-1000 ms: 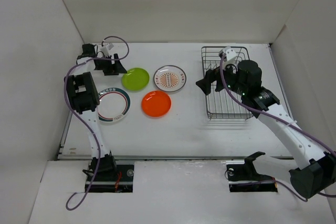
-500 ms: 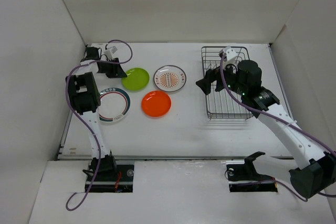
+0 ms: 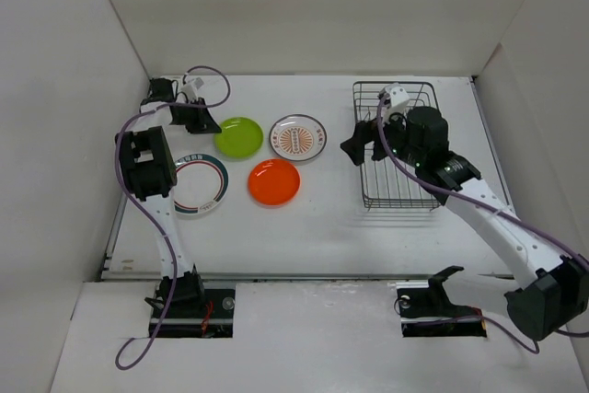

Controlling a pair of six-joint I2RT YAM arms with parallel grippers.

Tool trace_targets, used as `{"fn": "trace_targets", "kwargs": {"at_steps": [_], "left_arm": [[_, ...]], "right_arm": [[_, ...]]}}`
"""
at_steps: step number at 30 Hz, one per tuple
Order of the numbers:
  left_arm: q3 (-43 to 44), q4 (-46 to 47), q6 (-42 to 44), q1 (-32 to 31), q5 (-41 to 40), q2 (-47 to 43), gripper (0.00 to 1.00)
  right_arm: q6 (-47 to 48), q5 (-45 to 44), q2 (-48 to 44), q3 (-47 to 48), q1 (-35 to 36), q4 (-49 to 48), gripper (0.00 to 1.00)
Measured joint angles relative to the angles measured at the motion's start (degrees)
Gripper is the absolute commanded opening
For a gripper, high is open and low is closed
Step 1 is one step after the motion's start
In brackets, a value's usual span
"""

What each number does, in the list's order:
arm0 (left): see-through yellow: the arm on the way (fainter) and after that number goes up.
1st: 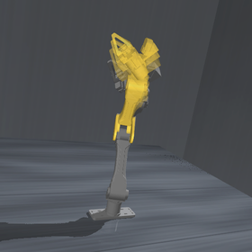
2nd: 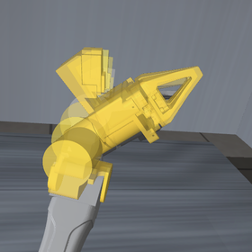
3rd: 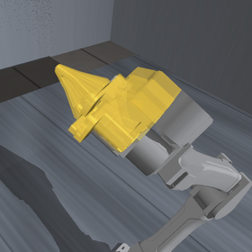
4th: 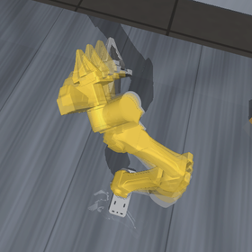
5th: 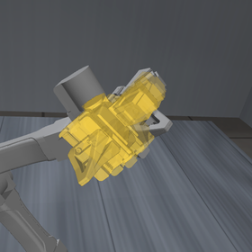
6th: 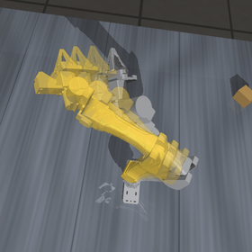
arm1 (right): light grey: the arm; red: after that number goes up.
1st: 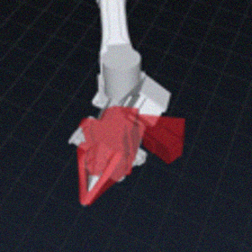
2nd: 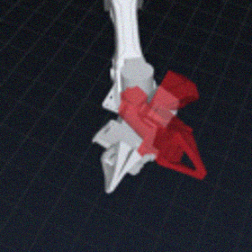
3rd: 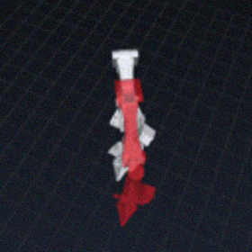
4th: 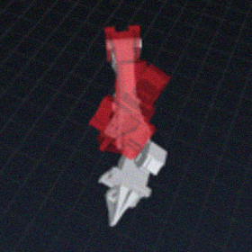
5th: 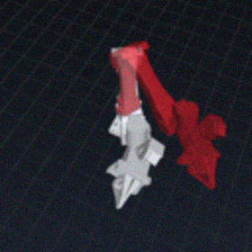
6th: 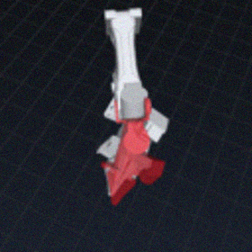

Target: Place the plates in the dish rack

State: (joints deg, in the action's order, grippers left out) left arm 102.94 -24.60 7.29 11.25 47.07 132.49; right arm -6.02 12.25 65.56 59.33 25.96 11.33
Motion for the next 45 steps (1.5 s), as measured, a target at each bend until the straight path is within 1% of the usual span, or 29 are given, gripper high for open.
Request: {"fn": "trace_targets", "kwargs": {"at_steps": [2,6,11,14,17,19,22,25,28,29,30,32,33,34,36,37,38,39,40,41,42,44,45], "left_arm": [[2.64,-1.05,-1.25,0.09,0.76,0.00,0.00],[6.86,-0.57,-3.43,0.04,3.76,-1.60,0.00],[7.10,-2.91,-2.54,-1.60,7.28,-9.51,0.00],[5.11,-3.69,-1.14,-4.44,8.44,-15.89,0.00],[1.22,-4.74,0.48,-8.13,8.96,-23.04,0.00],[-0.72,-5.25,1.49,-10.32,9.31,-26.29,0.00],[-2.75,-6.14,2.56,-12.70,9.75,-29.33,0.00],[-3.43,-7.02,3.23,-13.53,10.64,-30.03,0.00],[-3.98,-7.78,3.56,-13.94,12.26,-30.03,0.00],[-4.02,-8.00,3.56,-14.05,12.68,-30.03,0.00],[-4.02,-8.00,3.52,-14.16,13.07,-30.03,0.00],[-4.02,-7.87,3.34,-14.32,14.29,-30.03,0.00],[-4.02,-7.82,3.30,-14.36,14.53,-30.01,0.00],[-4.02,-7.76,3.28,-14.43,14.69,-30.01,0.00],[-4.02,-7.10,4.04,-14.49,14.56,-29.92,0.00],[-4.02,-6.82,3.96,-14.19,14.97,-29.79,0.02],[-4.02,-6.49,3.85,-14.21,15.13,-29.68,0.19],[-4.02,-6.16,3.54,-14.40,14.67,-29.68,0.37],[-4.00,-5.84,2.93,-14.62,13.79,-29.55,0.43],[-4.00,-5.64,2.32,-15.08,12.22,-29.46,0.45],[-4.00,-5.51,1.86,-15.43,10.25,-29.31,0.50],[-4.02,-4.90,1.27,-16.52,4.90,-28.96,0.64],[-4.04,-4.44,1.03,-17.35,1.60,-28.83,0.76]], "right_arm": [[-0.57,-0.81,0.72,-0.42,0.46,-0.96,1.00],[-2.54,0.33,4.04,-0.48,0.66,-6.01,1.00],[-5.66,4.00,12.07,1.77,0.72,-12.52,0.99],[-6.75,5.11,17.33,4.74,1.01,-15.21,0.99],[-7.34,5.99,21.05,8.41,1.73,-16.59,0.99],[-7.74,6.69,22.93,10.60,2.29,-17.70,0.99],[-8.59,8.20,25.62,13.25,3.10,-19.93,0.99],[-9.49,9.44,28.00,14.45,3.76,-21.86,0.98],[-10.54,11.10,30.64,14.99,3.89,-22.99,0.87],[-10.91,11.74,31.39,14.99,3.93,-23.30,0.82],[-11.52,12.55,32.26,15.04,4.02,-23.65,0.70],[-12.44,14.53,33.79,15.10,4.02,-24.28,0.55],[-13.20,15.58,34.42,15.19,4.04,-24.59,0.30],[-13.60,16.57,34.99,15.26,4.07,-25.27,0.18],[-15.34,17.88,35.43,15.47,4.04,-25.51,0.00],[-15.91,17.70,35.41,15.54,3.96,-25.86,0.00],[-16.39,17.53,35.30,15.52,3.80,-25.86,0.00],[-16.48,17.51,35.12,15.52,3.61,-25.75,0.00],[-16.39,17.07,34.64,15.43,3.32,-25.27,0.00],[-16.13,16.00,33.73,15.08,3.17,-24.33,0.00],[-15.76,13.81,32.44,14.73,2.95,-22.82,0.00],[-14.40,6.23,28.65,14.67,2.67,-16.61,0.00],[-13.66,1.79,26.58,14.80,2.43,-13.64,0.00]]}}
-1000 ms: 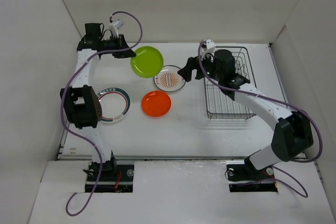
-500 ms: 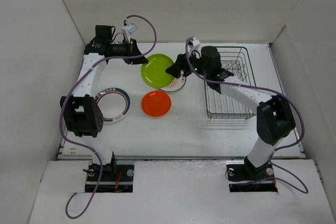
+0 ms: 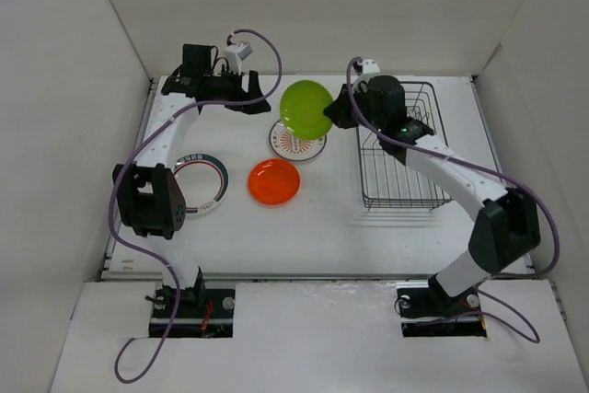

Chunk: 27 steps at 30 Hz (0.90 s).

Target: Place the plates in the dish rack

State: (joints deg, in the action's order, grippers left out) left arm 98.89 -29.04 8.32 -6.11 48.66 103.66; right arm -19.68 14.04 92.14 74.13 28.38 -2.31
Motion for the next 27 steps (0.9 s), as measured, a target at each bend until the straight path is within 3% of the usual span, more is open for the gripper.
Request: {"fn": "trace_targets", "kwargs": {"at_steps": [7,12,17,27], "left_arm": [[-0.96,3.45,-1.25,-9.29,-24.35,1.22,0.77],[-1.05,4.46,-1.79,-14.40,-34.25,3.63,0.77],[-1.46,4.79,-1.97,-14.75,-39.12,5.35,0.78],[-4.96,6.21,-1.51,-14.40,-41.18,5.81,0.83]], "right_arm": [[2.16,-30.08,-6.27,10.10,-1.79,20.92,0.00],[2.43,-43.43,-6.62,11.69,-3.96,30.08,0.00],[2.99,-51.30,-5.64,11.67,-4.85,36.04,0.00],[4.48,-53.81,-0.55,11.52,-5.05,36.70,0.00]]}}
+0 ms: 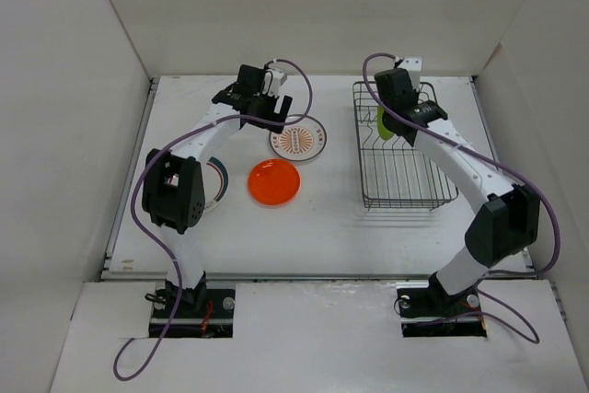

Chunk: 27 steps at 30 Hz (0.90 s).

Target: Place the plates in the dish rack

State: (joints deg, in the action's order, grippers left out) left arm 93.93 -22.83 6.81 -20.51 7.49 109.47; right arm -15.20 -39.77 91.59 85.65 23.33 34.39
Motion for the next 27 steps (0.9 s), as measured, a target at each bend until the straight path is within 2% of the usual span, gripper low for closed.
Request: {"fn": "trace_targets", "kwargs": {"at_steps": [3,8,9,14,15,16,17,18,20,21,24,26,27], "left_arm": [[-1.01,0.31,0.63,0.04,0.50,0.02,0.89],[-1.79,0.63,1.14,0.24,1.99,0.33,0.90],[-2.08,0.94,1.31,0.35,2.38,0.33,0.98],[-3.06,1.01,1.73,1.31,3.69,0.61,0.98],[-3.08,1.01,1.75,1.66,4.22,0.76,0.98],[-3.17,1.14,1.75,2.10,4.61,1.01,0.98],[-3.37,1.31,1.84,2.56,4.94,1.20,0.98],[-3.63,1.38,2.03,3.08,5.33,1.33,0.99],[-4.46,1.64,2.40,3.76,5.99,1.49,0.99],[-5.01,1.62,2.73,4.15,6.32,1.49,0.99],[-6.05,1.49,3.91,4.72,7.61,1.53,0.97],[-6.25,1.14,4.81,4.70,8.76,1.81,0.94],[-6.29,0.98,5.22,4.70,9.25,1.97,0.92]], "right_arm": [[0.55,-0.07,1.55,0.00,-0.09,-0.11,0.00],[1.07,-0.07,3.82,0.02,-0.22,-0.31,0.00],[1.11,0.13,4.28,0.04,-0.35,-0.61,0.02],[1.53,1.33,6.91,0.26,-0.44,-2.32,0.11],[1.55,1.66,7.30,0.37,-0.44,-2.86,0.16],[1.62,1.88,7.69,0.63,-0.44,-3.02,0.28],[1.79,2.16,8.07,0.85,-0.44,-3.21,0.46],[1.86,2.16,8.59,1.27,-0.46,-3.26,0.54],[2.40,2.16,9.64,2.43,-0.52,-3.39,0.63],[2.78,2.14,10.08,2.93,-0.52,-3.41,0.75],[3.26,2.03,10.36,3.80,-0.42,-3.39,0.83],[3.43,1.66,10.36,4.70,-0.28,-3.21,0.84],[3.45,1.38,10.34,5.22,-0.22,-3.19,0.94]]}}
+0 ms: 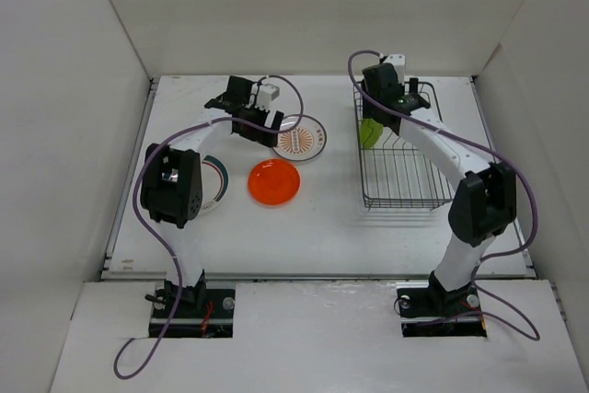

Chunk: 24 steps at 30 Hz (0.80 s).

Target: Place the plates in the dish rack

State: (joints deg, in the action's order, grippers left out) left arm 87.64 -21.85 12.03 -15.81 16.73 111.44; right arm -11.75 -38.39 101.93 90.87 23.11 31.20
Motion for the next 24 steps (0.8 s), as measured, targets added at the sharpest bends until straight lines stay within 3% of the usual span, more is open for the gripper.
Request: {"fn": "trace_targets", "kwargs": {"at_steps": [2,6,15,19,20,24], "left_arm": [[-0.17,-0.52,0.98,-0.02,1.22,0.48,0.90],[-1.81,-2.58,3.74,-0.22,3.54,0.90,0.81],[-6.73,-6.56,8.28,-0.22,6.69,0.96,0.74],[-7.58,-7.72,9.60,-0.20,7.69,1.25,0.51],[-7.61,-7.78,9.92,-0.11,8.09,1.46,0.40],[-7.61,-7.74,10.71,0.52,9.86,2.43,0.32]], "right_arm": [[0.13,-0.57,-0.44,0.74,0.33,0.02,1.00],[0.61,-1.14,-3.06,0.92,1.51,0.33,1.00],[1.84,-1.22,-10.49,0.92,2.58,0.09,1.00],[2.16,-0.74,-11.10,0.50,2.89,-0.22,1.00],[2.36,-0.61,-11.13,0.15,3.10,-0.28,1.00],[2.58,-0.48,-11.13,-0.83,3.85,-0.15,1.00]]}}
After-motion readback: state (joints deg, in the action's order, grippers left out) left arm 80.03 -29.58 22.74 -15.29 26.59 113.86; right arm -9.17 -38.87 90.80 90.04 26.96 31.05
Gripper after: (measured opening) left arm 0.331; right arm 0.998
